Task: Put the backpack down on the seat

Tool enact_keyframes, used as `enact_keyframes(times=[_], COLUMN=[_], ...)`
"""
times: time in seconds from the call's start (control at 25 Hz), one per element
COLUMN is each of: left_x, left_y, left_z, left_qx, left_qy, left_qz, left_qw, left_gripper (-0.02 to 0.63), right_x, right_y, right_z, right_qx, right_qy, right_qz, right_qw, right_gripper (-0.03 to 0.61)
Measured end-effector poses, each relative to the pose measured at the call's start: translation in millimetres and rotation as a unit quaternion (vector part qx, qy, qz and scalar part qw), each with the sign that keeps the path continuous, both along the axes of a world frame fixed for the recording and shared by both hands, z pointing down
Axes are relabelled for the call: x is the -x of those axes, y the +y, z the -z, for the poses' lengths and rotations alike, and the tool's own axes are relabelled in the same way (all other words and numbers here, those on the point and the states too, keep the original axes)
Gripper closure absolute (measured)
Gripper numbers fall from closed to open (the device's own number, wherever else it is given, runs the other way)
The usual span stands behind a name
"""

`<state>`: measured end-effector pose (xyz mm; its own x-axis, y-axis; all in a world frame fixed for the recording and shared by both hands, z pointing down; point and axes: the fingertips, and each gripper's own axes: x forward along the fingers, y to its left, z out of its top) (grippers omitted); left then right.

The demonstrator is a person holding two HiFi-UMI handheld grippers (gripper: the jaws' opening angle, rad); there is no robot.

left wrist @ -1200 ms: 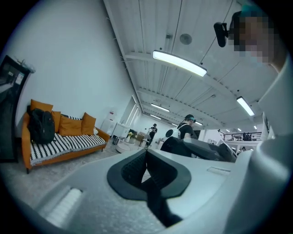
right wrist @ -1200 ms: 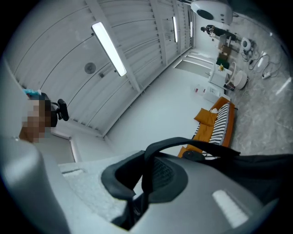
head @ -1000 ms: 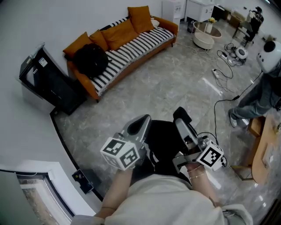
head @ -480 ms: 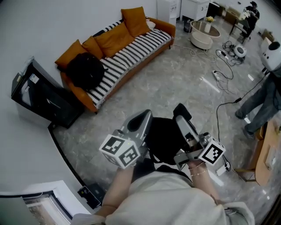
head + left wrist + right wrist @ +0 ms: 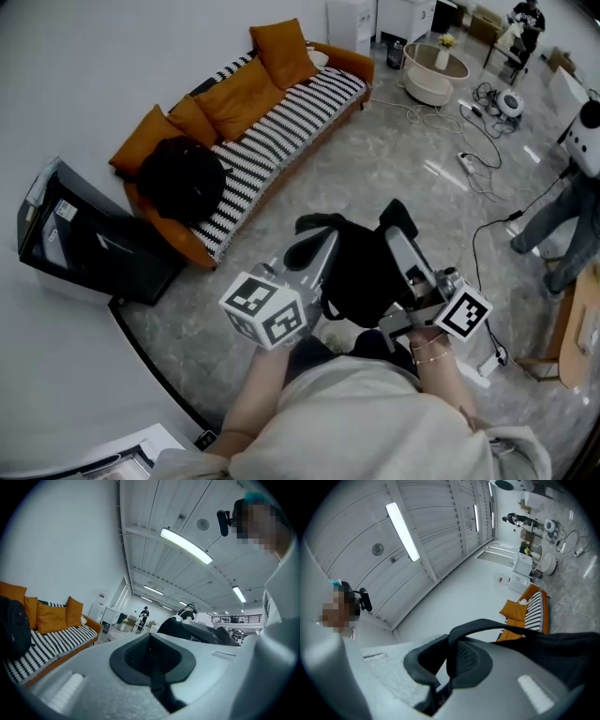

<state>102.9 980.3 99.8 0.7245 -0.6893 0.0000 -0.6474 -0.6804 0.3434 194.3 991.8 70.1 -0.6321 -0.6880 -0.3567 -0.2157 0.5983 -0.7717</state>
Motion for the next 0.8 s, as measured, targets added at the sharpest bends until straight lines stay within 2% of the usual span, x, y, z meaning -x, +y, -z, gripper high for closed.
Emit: enact_keyframes(times=[0.28,0.44,0.8], left_x=[26.8,43.0,50.7], left_y=[-36.1,-62.1,-166.3], left_z=[-0.6,-9.1,-13.4], left_qx=[0.001,0.016,0.012], left_qy=[0.009,0.02,0.005], left_qz=[0.003,0.018,0.044], left_qw=[1.0,0.9995,0.999], left_gripper=[0.607,0.607,0.607], right_x=[23.5,37.7,46.0], right_y=[-44.9,-74.4,-184.2], right_z=[12.3,-4.4,-8.5], right_qx=[-0.006,0.017,0.016], right_qy=[0.0,0.01,-0.004], right_qz=[0.01,0.02,0.056], right_qw=[1.0,1.0,0.998], right_gripper=[0.555,0.555,0.555])
